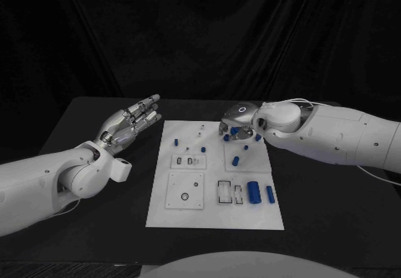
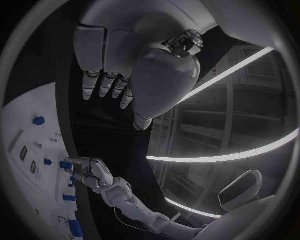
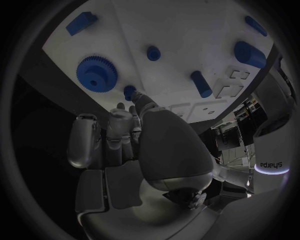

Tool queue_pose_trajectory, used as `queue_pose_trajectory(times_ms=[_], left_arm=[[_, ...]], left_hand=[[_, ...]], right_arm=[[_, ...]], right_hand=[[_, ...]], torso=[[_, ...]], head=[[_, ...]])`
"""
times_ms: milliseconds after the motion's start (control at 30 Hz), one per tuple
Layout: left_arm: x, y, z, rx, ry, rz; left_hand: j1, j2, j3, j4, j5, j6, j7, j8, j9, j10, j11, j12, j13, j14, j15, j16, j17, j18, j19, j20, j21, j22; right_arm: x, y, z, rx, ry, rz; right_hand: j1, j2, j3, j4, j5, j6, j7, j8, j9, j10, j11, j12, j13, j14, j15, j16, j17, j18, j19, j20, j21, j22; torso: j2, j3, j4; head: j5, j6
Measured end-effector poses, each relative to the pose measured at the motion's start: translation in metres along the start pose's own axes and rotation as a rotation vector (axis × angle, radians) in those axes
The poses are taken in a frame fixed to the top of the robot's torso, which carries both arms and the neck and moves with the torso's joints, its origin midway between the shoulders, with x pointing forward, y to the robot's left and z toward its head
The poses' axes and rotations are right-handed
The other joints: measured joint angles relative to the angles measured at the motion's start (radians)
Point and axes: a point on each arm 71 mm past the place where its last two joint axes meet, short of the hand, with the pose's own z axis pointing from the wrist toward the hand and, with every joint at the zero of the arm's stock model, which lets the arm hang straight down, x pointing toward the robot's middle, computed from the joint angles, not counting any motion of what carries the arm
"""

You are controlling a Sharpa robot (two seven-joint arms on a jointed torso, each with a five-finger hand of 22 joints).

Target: Assemble the parts on the task board

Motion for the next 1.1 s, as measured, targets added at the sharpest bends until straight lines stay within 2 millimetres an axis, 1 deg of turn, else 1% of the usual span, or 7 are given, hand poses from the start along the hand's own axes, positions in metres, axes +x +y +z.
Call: queue_pose_trajectory(times_ms=[100, 333, 433, 667, 833, 867, 1100], left_arm=[[0.0, 0.0, 0.0, 0.0, 0.002, -0.002], [0.0, 0.001, 0.001, 0.0, 0.009, -0.005], [0.0, 0.001, 0.002, 0.0, 0.011, -0.006], [0.0, 0.001, 0.002, -0.001, 0.014, -0.008], [-0.001, 0.002, 0.002, -0.001, 0.014, -0.008], [-0.001, 0.002, 0.002, -0.001, 0.015, -0.008], [-0.002, 0.002, 0.002, -0.002, 0.015, -0.008]], left_hand=[[0.0, 0.0, 0.003, -0.003, 0.0, 0.006, 0.006, 0.0, 0.0, 0.0, 0.0, 0.0, 0.0, 0.0, 0.0, 0.0, 0.0, 0.0, 0.0, 0.007, 0.0, 0.0], [0.007, 0.0, 0.009, -0.004, 0.005, 0.016, 0.023, 0.0, 0.002, 0.0, 0.0, 0.0, 0.0, 0.0, 0.0, 0.0, 0.0, 0.0, 0.0, 0.007, 0.002, 0.001], [0.007, 0.0, 0.009, -0.004, 0.009, 0.019, 0.027, 0.0, 0.002, 0.0, 0.0, 0.0, 0.0, 0.0, 0.0, 0.0, 0.0, 0.0, 0.0, 0.007, 0.004, 0.001], [0.011, 0.004, 0.014, -0.008, 0.013, 0.023, 0.03, 0.004, 0.003, 0.0, 0.0, 0.0, 0.0, 0.0, 0.007, 0.0, 0.0, 0.0, 0.004, 0.011, 0.004, 0.002], [0.015, 0.0, 0.021, -0.012, 0.013, 0.025, 0.033, 0.004, 0.003, 0.0, 0.0, 0.0, 0.0, 0.0, 0.007, 0.0, 0.0, 0.0, 0.004, 0.011, 0.004, 0.002], [0.015, 0.0, 0.022, -0.011, 0.013, 0.027, 0.034, 0.004, 0.003, 0.0, 0.0, 0.0, 0.0, 0.0, 0.007, 0.0, 0.0, 0.0, 0.004, 0.011, 0.004, 0.002], [0.02, 0.004, 0.025, -0.013, 0.016, 0.03, 0.038, 0.003, 0.004, 0.0, 0.0, 0.0, 0.0, 0.0, 0.007, 0.0, 0.001, 0.0, 0.007, 0.014, 0.008, 0.003]], right_arm=[[0.003, -0.001, 0.002, 0.001, -0.001, 0.001], [0.011, -0.002, 0.003, 0.001, -0.01, 0.005], [0.014, -0.002, 0.004, -0.003, -0.017, 0.006], [0.018, -0.003, 0.004, -0.015, -0.049, 0.006], [0.018, -0.004, 0.003, -0.027, -0.086, 0.002], [0.018, -0.004, 0.003, -0.029, -0.094, 0.001], [0.015, -0.005, 0.0, -0.048, -0.157, -0.003]], right_hand=[[0.0, 0.0, 0.008, 0.003, 0.0, 0.01, -0.003, 0.0, 0.004, 0.007, 0.0, 0.0, 0.0, 0.0, 0.0, 0.0, 0.002, 0.0, 0.0, 0.0, 0.001, 0.003], [-0.011, -0.011, 0.037, 0.01, -0.023, 0.06, 0.011, 0.018, 0.023, 0.047, 0.004, 0.0, 0.001, 0.0, 0.0, 0.011, 0.009, 0.0, 0.0, 0.0, 0.008, 0.016], [-0.011, -0.011, 0.05, 0.012, -0.023, 0.074, 0.006, 0.023, 0.03, 0.059, -0.001, 0.0, 0.001, 0.0, 0.0, 0.011, 0.01, 0.0, 0.0, 0.0, 0.008, 0.02], [-0.011, -0.011, 0.102, -0.003, 0.0, 0.149, 0.025, 0.064, 0.071, 0.142, -0.018, 0.012, 0.001, -0.001, -0.001, 0.015, 0.011, 0.0, 0.0, 0.0, 0.016, 0.034], [-0.009, -0.015, 0.121, -0.017, 0.005, 0.193, 0.043, 0.092, 0.106, 0.202, -0.032, 0.017, 0.0, -0.002, -0.013, 0.015, 0.014, -0.008, 0.0, -0.011, 0.022, 0.047], [-0.009, -0.015, 0.124, -0.019, 0.006, 0.199, 0.045, 0.097, 0.113, 0.21, -0.031, 0.019, 0.0, -0.004, -0.014, 0.02, 0.017, -0.016, 0.0, -0.011, 0.022, 0.05], [-0.006, -0.017, 0.135, -0.03, 0.018, 0.208, 0.051, 0.104, 0.137, 0.222, -0.021, 0.02, 0.0, 0.0, -0.018, 0.026, 0.029, -0.016, 0.004, -0.014, 0.03, 0.066]], torso=[[-0.001, -0.0005, 0.0001], [-0.002, -0.0016, 0.0008], [-0.002, -0.0017, 0.0009], [-0.003, -0.0026, 0.0009], [-0.004, -0.0026, 0.0009], [-0.004, -0.0026, 0.0009], [-0.005, -0.0026, 0.0003]], head=[[0.0, -0.004], [0.001, -0.013], [0.001, -0.017], [0.003, -0.024], [0.005, -0.028], [0.006, -0.029], [0.01, -0.032]])
